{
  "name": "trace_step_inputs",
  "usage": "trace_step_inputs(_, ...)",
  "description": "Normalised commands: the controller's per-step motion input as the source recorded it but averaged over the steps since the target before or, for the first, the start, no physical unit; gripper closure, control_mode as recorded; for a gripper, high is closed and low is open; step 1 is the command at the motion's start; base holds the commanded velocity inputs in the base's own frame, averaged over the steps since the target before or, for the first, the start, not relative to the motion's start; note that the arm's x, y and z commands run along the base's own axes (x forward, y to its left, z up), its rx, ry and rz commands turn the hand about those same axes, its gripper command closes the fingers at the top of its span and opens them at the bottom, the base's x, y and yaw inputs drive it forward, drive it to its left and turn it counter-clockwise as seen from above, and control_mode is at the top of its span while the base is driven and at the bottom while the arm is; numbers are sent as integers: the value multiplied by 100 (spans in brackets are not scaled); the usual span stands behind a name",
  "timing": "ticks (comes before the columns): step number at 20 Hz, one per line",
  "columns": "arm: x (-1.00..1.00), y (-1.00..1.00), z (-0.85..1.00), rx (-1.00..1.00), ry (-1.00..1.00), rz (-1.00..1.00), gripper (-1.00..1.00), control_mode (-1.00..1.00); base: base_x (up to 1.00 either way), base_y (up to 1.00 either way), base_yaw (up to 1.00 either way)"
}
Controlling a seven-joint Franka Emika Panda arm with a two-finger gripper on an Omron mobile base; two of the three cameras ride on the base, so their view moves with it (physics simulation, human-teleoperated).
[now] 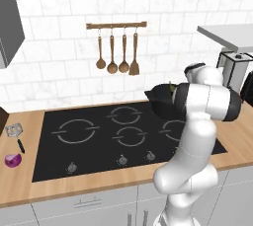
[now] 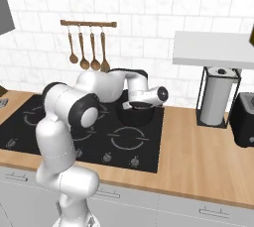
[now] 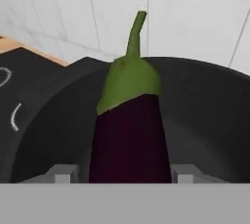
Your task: Put the onion and eggplant in the pot. Retrieve the spatula and lightly stir the vegetables in the pot.
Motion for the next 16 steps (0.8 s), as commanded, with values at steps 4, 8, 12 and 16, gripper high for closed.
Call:
trace_step_inputs(4,-15,0,10,0,-8,0,-100,-100,0,0,0)
trace_step_inputs(8,-27,1,53,-1,-15,0,-100,-100,0,0,0)
trace_step_inputs(12,-20,10,63,-1,-13,0,-100,-100,0,0,0)
trace_step_inputs(16,-55,27,43,0,-6,0,-100,-100,0,0,0)
